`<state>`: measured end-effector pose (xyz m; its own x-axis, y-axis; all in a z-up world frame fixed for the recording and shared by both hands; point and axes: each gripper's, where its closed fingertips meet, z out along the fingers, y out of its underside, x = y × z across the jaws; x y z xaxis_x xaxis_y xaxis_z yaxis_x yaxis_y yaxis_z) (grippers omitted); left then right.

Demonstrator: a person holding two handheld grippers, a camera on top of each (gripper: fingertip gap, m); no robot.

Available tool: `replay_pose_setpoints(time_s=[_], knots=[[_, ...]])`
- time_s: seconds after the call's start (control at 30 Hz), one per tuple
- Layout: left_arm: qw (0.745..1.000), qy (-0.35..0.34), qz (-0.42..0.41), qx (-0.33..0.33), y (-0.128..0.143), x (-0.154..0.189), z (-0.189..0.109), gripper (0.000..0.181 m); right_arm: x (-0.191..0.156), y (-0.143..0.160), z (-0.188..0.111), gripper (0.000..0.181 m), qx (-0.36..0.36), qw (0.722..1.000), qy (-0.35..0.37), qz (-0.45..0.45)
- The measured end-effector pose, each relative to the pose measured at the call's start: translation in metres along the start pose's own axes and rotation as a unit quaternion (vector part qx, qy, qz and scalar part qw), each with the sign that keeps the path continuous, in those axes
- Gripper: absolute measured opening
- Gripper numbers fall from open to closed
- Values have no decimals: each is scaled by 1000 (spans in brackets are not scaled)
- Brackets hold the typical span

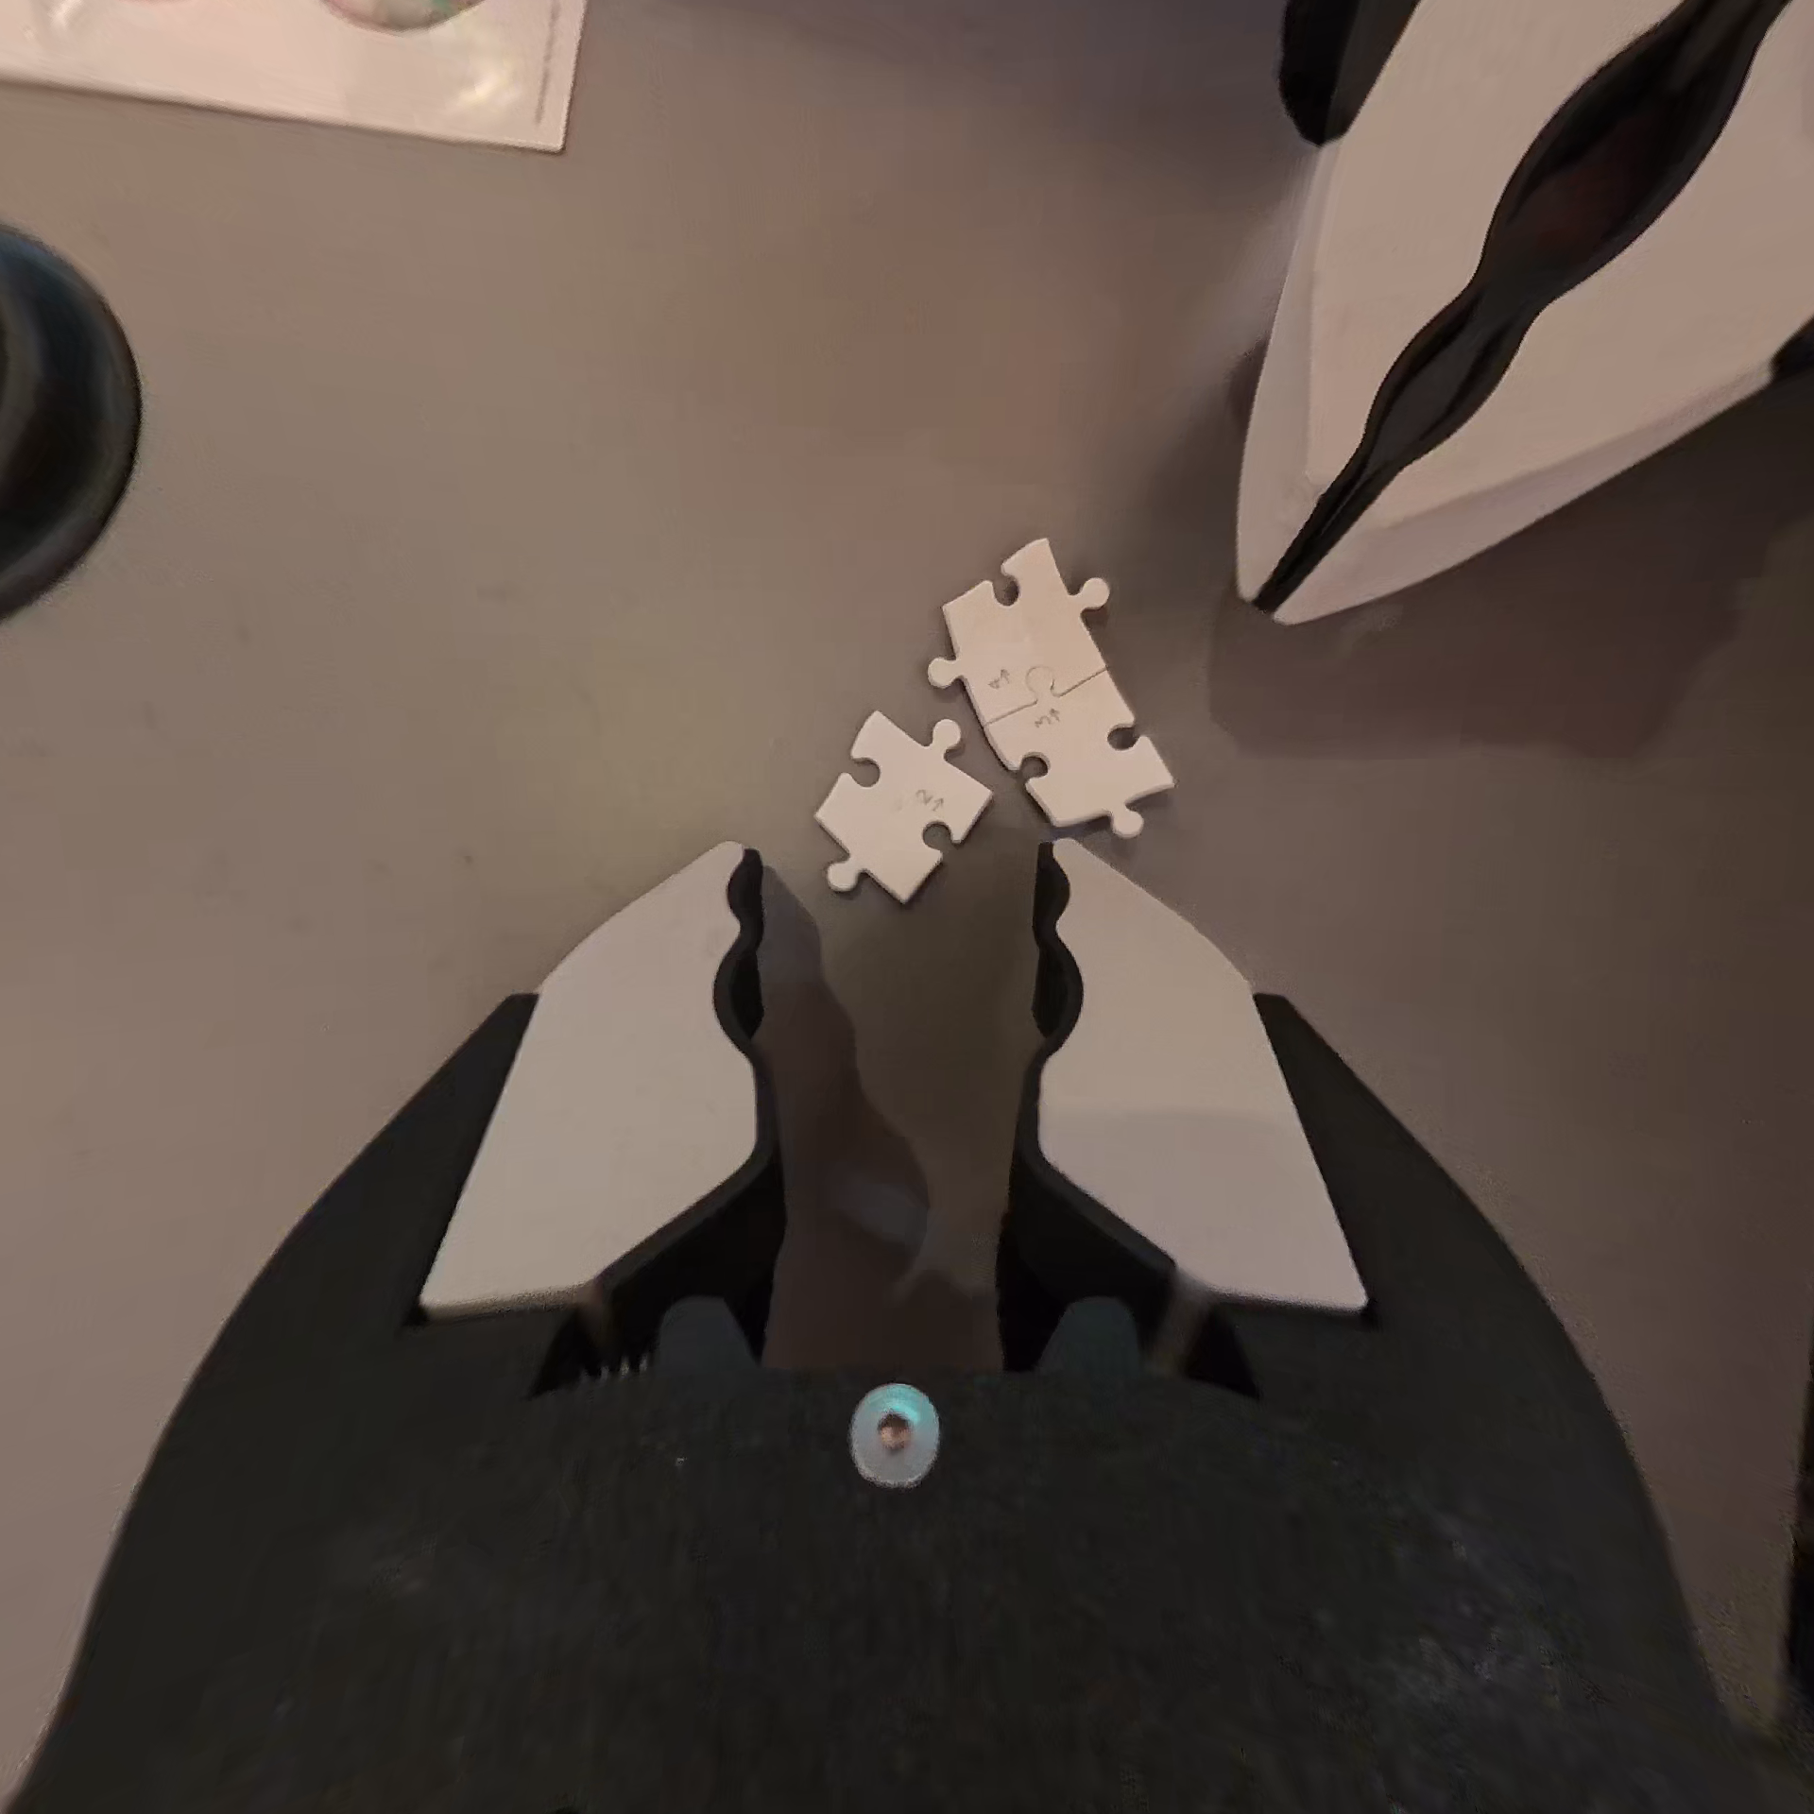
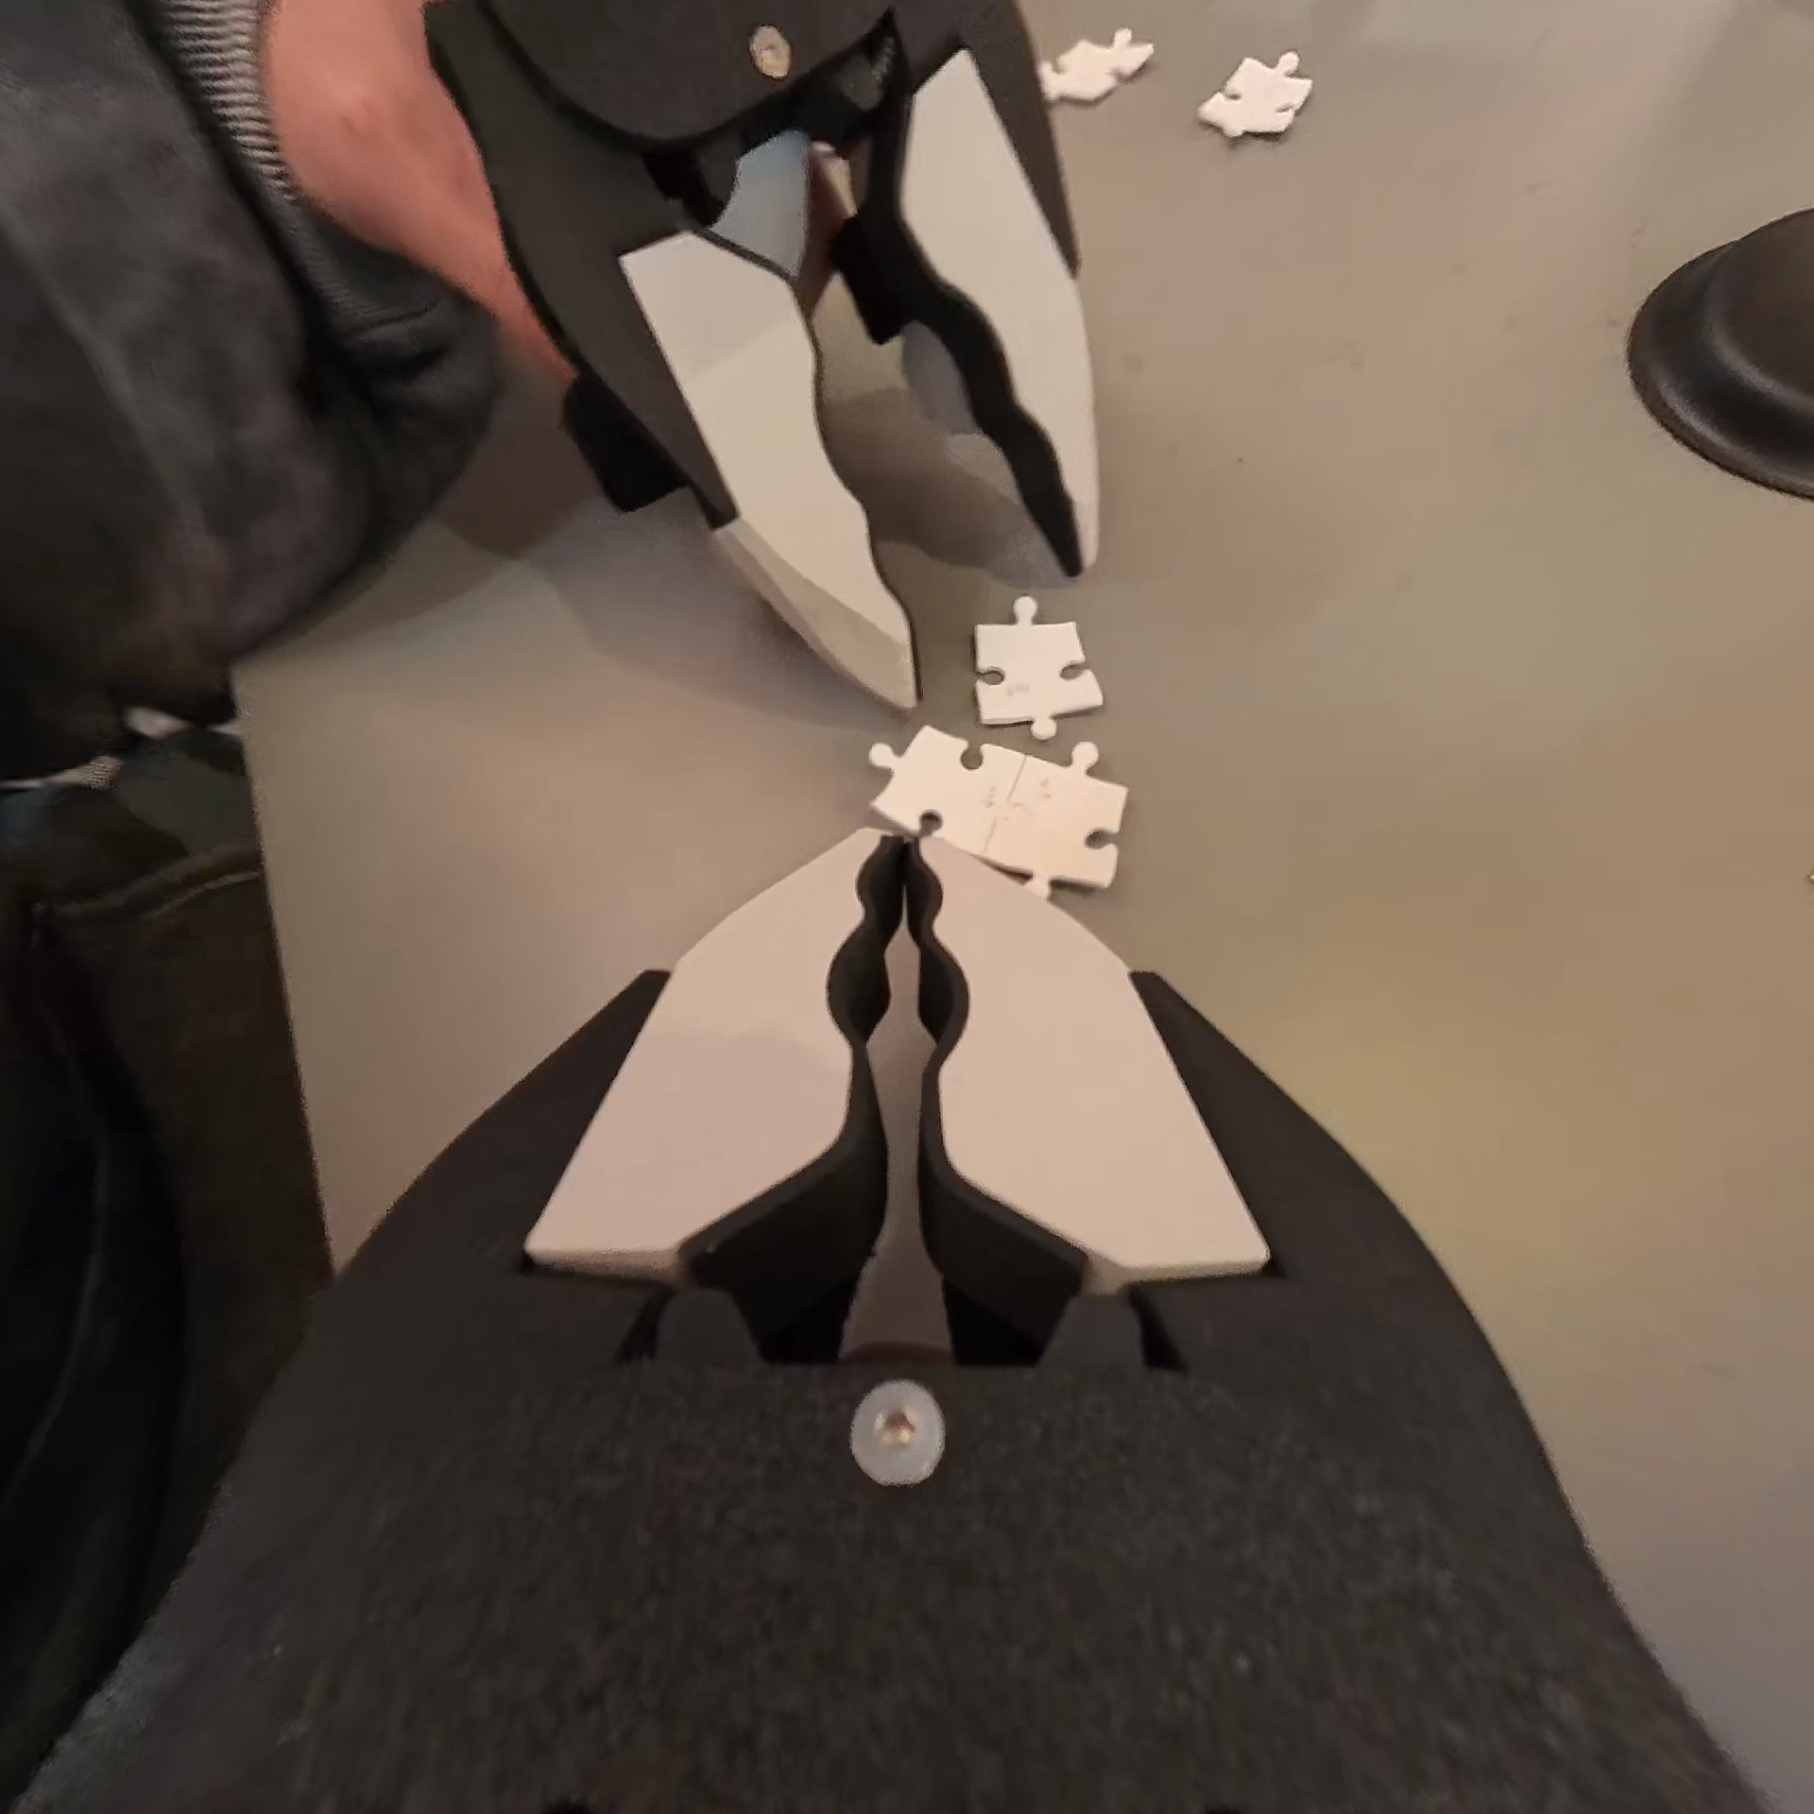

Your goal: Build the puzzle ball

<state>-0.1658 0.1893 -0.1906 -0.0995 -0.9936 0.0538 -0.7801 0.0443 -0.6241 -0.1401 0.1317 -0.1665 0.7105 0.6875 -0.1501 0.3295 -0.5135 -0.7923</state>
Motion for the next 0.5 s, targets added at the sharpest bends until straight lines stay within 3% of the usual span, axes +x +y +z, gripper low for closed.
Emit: replay_pose_setpoints(time_s=[0.17,0.3,0.43,0.5], knots=[[994,61,90,-5,-7,-1,0,51,-9,-7,-9,0,29,999,-40,10],[989,60,129,-34,-1,-9,7,53,-9,-4,-12,0,35,998,-57,19],[985,74,150,-32,-2,-4,8,28,-4,5,-6,0,13,999,-44,25],[984,71,158,-34,-2,-3,7,26,4,6,-2,0,1,1000,-17,24]])
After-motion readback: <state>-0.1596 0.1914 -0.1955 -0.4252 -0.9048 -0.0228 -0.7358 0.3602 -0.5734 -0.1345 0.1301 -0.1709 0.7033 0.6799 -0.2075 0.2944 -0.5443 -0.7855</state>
